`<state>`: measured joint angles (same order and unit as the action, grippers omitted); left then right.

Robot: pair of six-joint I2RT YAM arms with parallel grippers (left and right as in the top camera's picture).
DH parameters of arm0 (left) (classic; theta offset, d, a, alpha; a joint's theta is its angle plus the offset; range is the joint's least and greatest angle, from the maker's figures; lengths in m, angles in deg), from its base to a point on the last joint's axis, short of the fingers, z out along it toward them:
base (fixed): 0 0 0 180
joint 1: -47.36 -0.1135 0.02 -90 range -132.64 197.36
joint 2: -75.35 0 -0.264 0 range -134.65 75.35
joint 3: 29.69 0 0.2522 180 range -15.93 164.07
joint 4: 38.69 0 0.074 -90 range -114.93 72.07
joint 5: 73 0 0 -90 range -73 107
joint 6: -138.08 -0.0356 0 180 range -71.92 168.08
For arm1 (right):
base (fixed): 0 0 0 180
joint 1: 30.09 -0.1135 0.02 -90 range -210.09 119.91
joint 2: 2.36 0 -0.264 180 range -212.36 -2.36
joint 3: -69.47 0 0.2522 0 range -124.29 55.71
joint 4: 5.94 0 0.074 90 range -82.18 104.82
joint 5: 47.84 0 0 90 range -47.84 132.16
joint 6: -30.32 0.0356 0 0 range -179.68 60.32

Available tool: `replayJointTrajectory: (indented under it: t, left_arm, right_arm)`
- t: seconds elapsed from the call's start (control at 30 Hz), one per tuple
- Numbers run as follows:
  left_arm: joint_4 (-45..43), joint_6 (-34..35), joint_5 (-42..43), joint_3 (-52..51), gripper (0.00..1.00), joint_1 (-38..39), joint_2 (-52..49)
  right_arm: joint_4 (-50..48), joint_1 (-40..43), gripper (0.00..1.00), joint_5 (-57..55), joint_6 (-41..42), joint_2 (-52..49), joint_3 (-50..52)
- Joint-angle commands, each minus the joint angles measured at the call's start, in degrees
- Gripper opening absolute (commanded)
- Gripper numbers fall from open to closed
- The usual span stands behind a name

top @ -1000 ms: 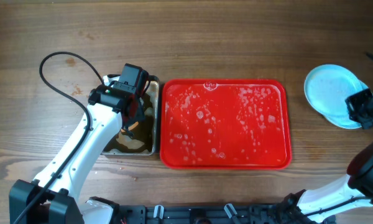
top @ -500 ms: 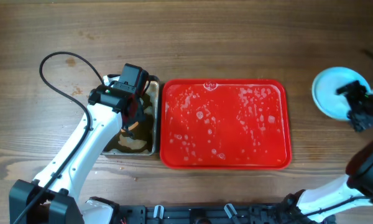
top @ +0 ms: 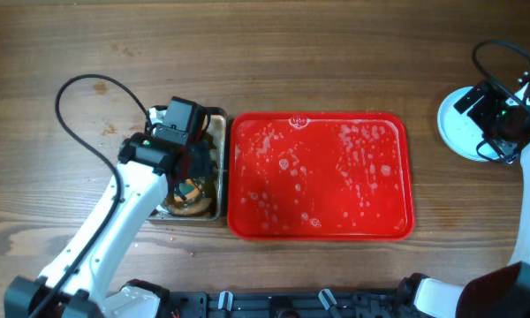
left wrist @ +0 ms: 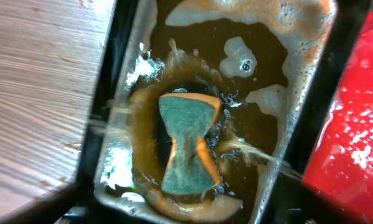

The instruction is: Clean dirty plates on tray and stack at the side

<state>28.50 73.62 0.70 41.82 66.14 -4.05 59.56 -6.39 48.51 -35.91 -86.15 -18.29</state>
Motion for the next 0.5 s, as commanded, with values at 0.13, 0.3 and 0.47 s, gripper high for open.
replayJointTrajectory:
  t: [0.13,0.3,0.47]
  left_arm:
    - [-4.00,-1.36,0.87,-0.31,1.00,-0.22,-1.60]
    - [-3.76,-2.89,0.37,8.24,1.00,4.15,8.59]
    - [-3.93,-6.93,-0.20,11.87,1.00,8.92,23.52]
  right_arm:
    - [0.50,-0.09,1.00,16.92,-5.53,15.43,-0.81]
    - [-2.27,-0.09,1.00,25.46,-17.14,31.17,-0.81]
    - [-0.15,-0.09,1.00,38.58,-30.45,38.32,-0.79]
